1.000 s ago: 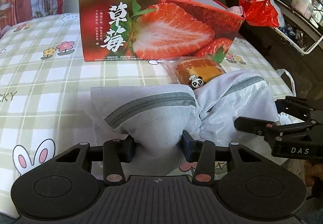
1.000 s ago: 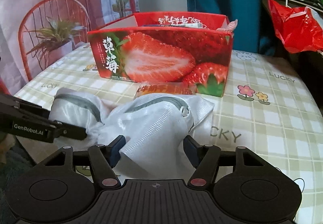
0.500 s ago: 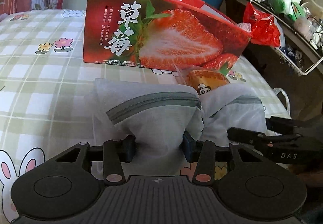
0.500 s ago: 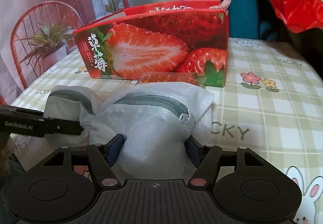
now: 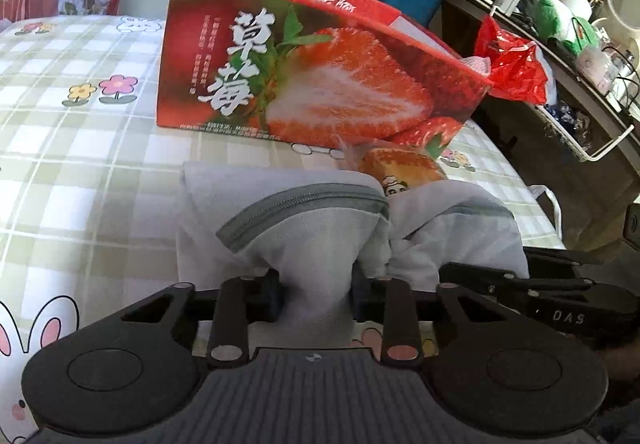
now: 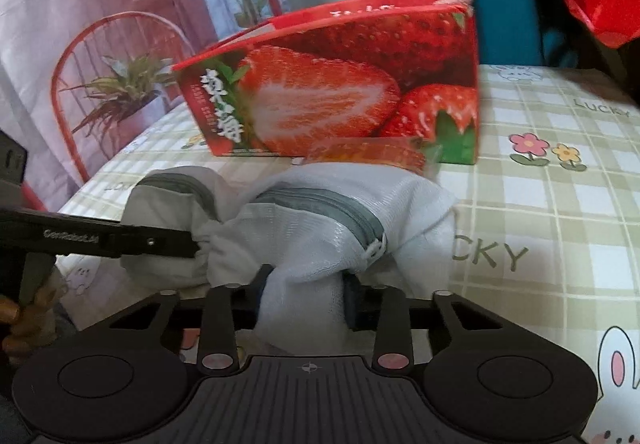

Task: Organize soft objects
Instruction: 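Close both grippers on the white mesh bag and lift it, then carry the white mesh bag over the box, lower it and open both grippers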

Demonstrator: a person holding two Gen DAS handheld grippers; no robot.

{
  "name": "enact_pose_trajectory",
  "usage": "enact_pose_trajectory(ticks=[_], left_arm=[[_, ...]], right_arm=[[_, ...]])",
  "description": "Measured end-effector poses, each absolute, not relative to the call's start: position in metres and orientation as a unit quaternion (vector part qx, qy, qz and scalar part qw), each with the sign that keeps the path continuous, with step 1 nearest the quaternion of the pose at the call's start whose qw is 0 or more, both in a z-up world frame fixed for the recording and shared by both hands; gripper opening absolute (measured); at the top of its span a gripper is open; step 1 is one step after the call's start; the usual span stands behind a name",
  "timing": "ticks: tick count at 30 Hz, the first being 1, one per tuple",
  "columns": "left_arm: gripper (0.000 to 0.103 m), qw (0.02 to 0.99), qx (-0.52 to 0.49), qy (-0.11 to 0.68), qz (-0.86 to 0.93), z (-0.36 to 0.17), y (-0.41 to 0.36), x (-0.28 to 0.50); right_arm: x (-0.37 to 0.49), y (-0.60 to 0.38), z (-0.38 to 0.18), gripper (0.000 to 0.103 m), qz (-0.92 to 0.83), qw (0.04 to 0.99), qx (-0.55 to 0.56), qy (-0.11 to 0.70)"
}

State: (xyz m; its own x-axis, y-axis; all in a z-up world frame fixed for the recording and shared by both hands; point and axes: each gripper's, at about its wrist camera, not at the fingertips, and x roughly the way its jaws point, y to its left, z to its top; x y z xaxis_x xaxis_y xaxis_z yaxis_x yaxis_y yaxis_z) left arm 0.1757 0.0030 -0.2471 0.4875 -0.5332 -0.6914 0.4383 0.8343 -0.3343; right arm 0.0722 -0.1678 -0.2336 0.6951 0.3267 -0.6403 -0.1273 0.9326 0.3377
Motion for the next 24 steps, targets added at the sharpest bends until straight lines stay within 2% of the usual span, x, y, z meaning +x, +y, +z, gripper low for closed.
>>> enact_pose_trajectory(ticks=[3, 14, 24], left_arm=[[0.029, 0.863, -0.067, 0.412, -0.286, -0.235, 0.007, 0.174], [0.029, 0.891, -0.075, 0.32, -0.313, -0.145, 0.012, 0.175], [0.029, 0.911, -0.039, 0.284, -0.296, -0.095, -0.019, 0.248]], right_arm=[[0.069, -0.169, -0.221, 0.021, 0.143, 0.913, 0.135, 0.356], [0.069, -0.183, -0.138, 0.02, 0.176, 0.945, 0.11, 0.251], [0.134, -0.199, -0.083, 0.021, 0.149, 0.959, 0.107, 0.215]])
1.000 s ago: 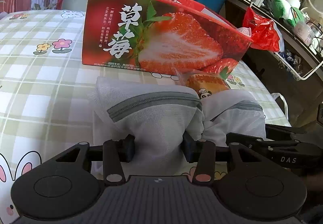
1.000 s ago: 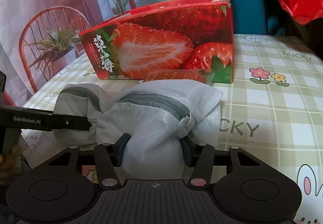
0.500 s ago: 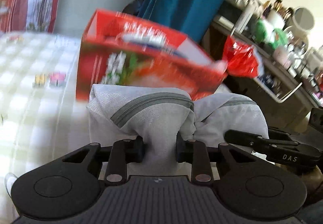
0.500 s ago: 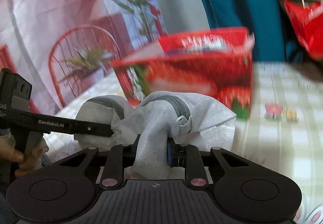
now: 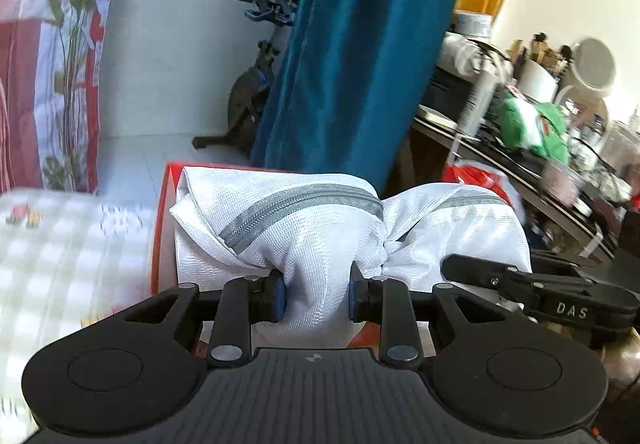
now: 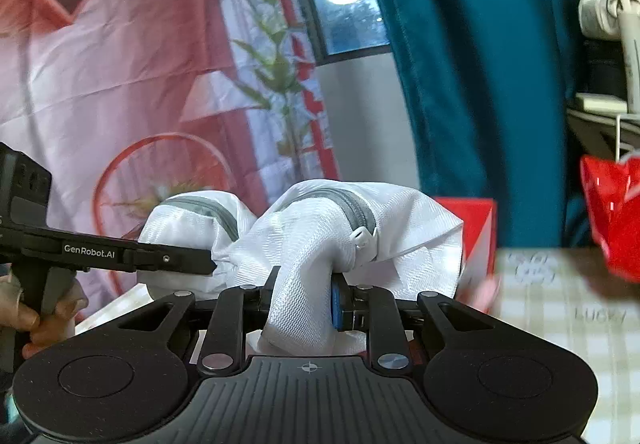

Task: Organize soft objects
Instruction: 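Carry the white mesh bag over the box, lower it and open both grippers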

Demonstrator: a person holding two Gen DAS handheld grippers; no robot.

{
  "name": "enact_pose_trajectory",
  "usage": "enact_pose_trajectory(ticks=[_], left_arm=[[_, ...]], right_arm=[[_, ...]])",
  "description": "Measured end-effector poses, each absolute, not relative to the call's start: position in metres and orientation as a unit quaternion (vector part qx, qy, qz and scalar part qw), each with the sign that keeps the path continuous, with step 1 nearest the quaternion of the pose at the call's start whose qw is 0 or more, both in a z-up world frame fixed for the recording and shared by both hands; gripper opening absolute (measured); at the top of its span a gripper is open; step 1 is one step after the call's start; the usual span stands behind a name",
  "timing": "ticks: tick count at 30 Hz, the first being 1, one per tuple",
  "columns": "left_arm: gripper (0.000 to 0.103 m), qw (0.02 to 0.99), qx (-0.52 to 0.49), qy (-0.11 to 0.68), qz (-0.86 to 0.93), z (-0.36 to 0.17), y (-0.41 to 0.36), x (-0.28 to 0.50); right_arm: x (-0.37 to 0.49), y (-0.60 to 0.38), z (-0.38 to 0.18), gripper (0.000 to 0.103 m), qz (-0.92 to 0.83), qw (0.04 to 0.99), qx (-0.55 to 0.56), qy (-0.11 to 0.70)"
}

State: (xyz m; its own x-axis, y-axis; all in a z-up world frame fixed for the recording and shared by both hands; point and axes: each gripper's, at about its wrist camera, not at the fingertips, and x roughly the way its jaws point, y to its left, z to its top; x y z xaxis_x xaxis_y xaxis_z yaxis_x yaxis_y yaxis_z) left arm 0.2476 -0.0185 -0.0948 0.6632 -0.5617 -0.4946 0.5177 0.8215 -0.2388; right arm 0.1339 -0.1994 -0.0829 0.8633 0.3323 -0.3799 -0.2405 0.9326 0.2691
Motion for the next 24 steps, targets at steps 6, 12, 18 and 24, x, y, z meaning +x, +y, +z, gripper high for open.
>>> enact_pose_trajectory(ticks=[6, 12, 18, 24], left_arm=[[0.029, 0.918, -0.023, 0.292, -0.268, -0.095, -0.043, 0.313], [0.029, 0.913, -0.019, 0.333, -0.234, -0.121, -0.056, 0.359], [0.029, 0.894, -0.001, 0.388, -0.223, -0.149, -0.065, 0.388], [0.03, 0.869, 0.029, 0.442, -0.22, -0.169, -0.072, 0.404]], right_arm=[[0.206, -0.205, -0.078, 0.021, 0.104, 0.964, 0.104, 0.221], [0.273, -0.204, -0.101, 0.02, 0.065, 0.96, 0.086, 0.26], [0.317, -0.203, -0.137, 0.02, 0.047, 0.941, 0.076, 0.326], [0.347, -0.201, -0.163, 0.02, 0.042, 0.915, 0.074, 0.395]])
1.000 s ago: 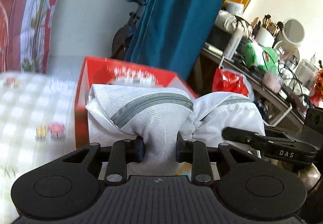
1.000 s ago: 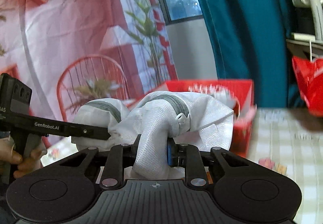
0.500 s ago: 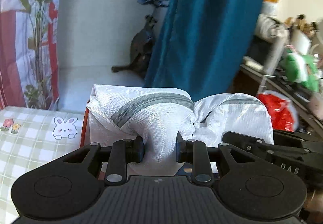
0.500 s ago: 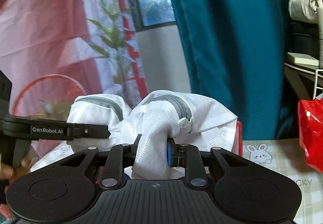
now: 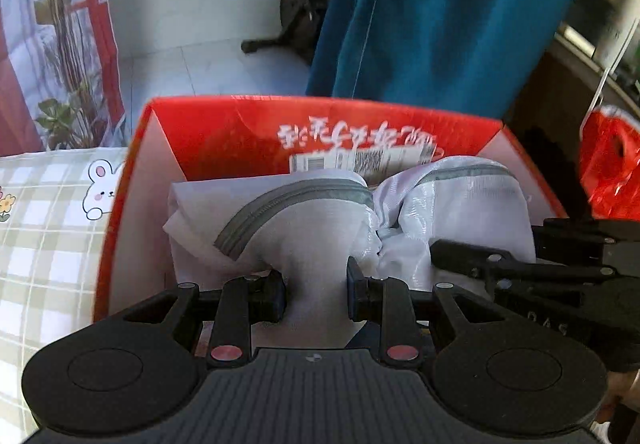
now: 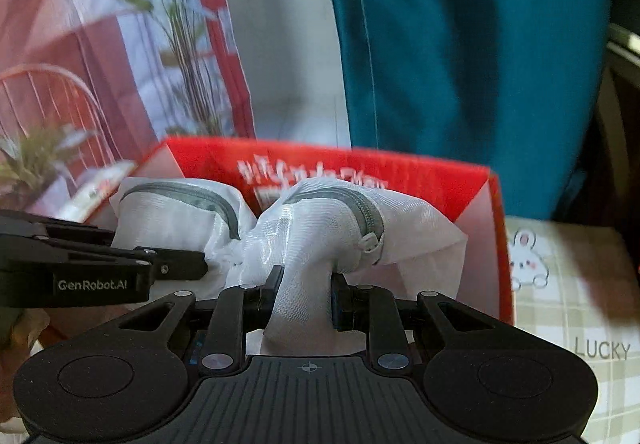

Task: Organize soft objects
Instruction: 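Carry the white mesh bag over the box, lower it and open both grippers, then move both grippers down to the wrapped bread snack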

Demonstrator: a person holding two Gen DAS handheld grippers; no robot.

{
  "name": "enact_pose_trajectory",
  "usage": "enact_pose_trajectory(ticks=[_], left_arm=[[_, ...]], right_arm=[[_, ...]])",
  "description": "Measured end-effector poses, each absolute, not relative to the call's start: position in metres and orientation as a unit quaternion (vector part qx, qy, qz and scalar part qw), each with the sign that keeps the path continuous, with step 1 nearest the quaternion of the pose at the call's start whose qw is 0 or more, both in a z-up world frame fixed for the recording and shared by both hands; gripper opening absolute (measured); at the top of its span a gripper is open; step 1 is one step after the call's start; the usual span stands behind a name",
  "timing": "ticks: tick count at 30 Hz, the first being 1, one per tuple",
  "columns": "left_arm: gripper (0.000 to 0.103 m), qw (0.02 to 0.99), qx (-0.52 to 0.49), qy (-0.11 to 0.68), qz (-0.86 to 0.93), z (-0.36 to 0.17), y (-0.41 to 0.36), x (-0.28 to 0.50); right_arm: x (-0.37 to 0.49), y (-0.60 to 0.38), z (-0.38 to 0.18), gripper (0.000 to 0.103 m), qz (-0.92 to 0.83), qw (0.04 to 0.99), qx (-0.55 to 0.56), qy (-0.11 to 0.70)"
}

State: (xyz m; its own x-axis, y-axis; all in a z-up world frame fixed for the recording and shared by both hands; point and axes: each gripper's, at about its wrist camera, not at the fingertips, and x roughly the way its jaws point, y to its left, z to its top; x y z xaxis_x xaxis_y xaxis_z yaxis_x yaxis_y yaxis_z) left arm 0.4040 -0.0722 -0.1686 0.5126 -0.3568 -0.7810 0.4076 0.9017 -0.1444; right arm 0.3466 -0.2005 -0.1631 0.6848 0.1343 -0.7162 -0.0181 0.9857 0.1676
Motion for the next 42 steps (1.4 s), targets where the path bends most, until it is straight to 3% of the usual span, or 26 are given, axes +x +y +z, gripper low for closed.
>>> enact_pose_trajectory(ticks=[7, 9, 11, 12, 15, 17, 21, 27, 29, 37, 42], left_arm=[[0.031, 0.871, 0.028, 0.441, -0.213, -0.168, -0.072, 0.395], [0.038, 0.874, 0.025, 0.437, -0.213, -0.167, -0.069, 0.395], [0.065, 0.877, 0.035, 0.427, -0.216, -0.161, -0.071, 0.387], [0.07, 0.879, 0.039, 0.422, -0.217, -0.16, -0.074, 0.386], [0.079, 0.888, 0.033, 0.398, -0.228, -0.143, -0.069, 0.374], [0.085, 0.894, 0.027, 0.382, -0.231, -0.131, -0.063, 0.366], [0.089, 0.909, 0.031, 0.353, -0.219, -0.109, -0.053, 0.345], [0.099, 0.926, 0.041, 0.31, -0.212, -0.091, -0.048, 0.302], [0.103, 0.93, 0.046, 0.297, -0.21, -0.092, -0.048, 0.29], [0.103, 0.932, 0.09, 0.295, -0.189, -0.117, -0.064, 0.242], [0.103, 0.919, 0.046, 0.328, -0.214, -0.144, -0.059, 0.234]], right_arm=[[0.359, -0.2, -0.178, 0.02, 0.054, 0.881, 0.077, 0.463], [0.359, -0.198, -0.177, 0.02, 0.052, 0.88, 0.071, 0.467], [0.356, -0.195, -0.177, 0.023, 0.046, 0.882, 0.066, 0.465], [0.354, -0.194, -0.176, 0.025, 0.042, 0.885, 0.065, 0.46], [0.341, -0.197, -0.172, 0.041, 0.038, 0.897, 0.063, 0.435], [0.332, -0.199, -0.166, 0.06, 0.024, 0.907, 0.063, 0.415], [0.308, -0.198, -0.145, 0.069, 0.02, 0.927, 0.05, 0.371], [0.263, -0.189, -0.117, 0.101, 0.026, 0.95, 0.013, 0.312], [0.245, -0.188, -0.112, 0.102, 0.045, 0.955, 0.013, 0.293], [0.186, -0.187, -0.12, 0.103, 0.042, 0.954, -0.006, 0.297], [0.158, -0.193, -0.147, 0.102, 0.052, 0.952, 0.008, 0.303]])
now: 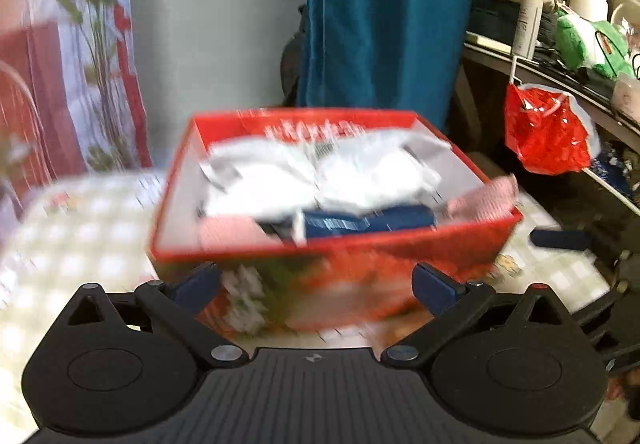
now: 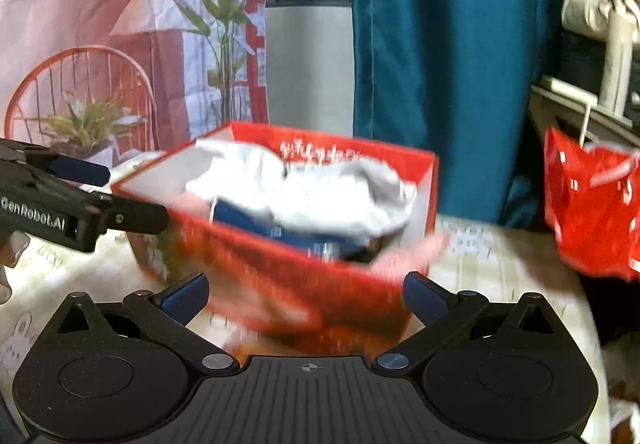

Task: Organize soft objects
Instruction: 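Move both grippers down to the wrapped bread snack, then close both grippers on the bread snack and lift it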

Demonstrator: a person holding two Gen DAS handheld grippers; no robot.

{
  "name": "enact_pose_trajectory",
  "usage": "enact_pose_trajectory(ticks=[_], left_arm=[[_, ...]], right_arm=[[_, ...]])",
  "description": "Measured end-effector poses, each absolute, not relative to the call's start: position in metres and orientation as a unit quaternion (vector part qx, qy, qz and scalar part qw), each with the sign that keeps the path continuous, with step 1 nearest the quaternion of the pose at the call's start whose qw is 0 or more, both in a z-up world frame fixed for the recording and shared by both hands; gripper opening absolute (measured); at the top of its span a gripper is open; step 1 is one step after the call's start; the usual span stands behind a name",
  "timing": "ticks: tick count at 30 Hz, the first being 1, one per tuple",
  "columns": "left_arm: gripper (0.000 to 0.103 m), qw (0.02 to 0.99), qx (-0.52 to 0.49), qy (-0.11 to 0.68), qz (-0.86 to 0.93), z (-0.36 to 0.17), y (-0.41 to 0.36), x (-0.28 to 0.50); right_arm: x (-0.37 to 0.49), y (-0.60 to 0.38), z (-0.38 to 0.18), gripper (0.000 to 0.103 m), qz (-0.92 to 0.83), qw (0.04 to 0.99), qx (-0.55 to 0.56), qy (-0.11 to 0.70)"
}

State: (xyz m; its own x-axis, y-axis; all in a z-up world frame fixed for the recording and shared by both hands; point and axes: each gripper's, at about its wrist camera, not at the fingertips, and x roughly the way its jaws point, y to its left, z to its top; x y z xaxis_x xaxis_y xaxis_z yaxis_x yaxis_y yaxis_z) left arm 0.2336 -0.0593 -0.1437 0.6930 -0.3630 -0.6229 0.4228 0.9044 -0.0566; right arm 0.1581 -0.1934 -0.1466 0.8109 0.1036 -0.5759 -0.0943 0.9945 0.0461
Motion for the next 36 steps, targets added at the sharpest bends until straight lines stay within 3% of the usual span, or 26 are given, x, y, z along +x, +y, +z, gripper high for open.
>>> enact_pose_trajectory(ticks=[6, 15, 23, 36], left_arm=[[0.094, 0.897, 0.028, 0.367, -0.245, -0.183, -0.067, 0.229], [0.075, 0.863, 0.006, 0.421, -0.28, -0.224, -0.085, 0.236], [0.052, 0.85, -0.013, 0.436, -0.297, -0.23, -0.078, 0.233], [0.05, 0.854, -0.033, 0.441, -0.274, -0.227, -0.042, 0.195]], right_arm=[[0.131, -0.189, -0.194, 0.102, 0.082, 0.94, -0.004, 0.33], [0.125, -0.181, -0.233, 0.09, 0.111, 0.924, 0.002, 0.366], [0.13, -0.166, -0.237, 0.072, 0.143, 0.919, 0.008, 0.367], [0.102, -0.129, -0.232, 0.066, 0.188, 0.92, -0.004, 0.345]])
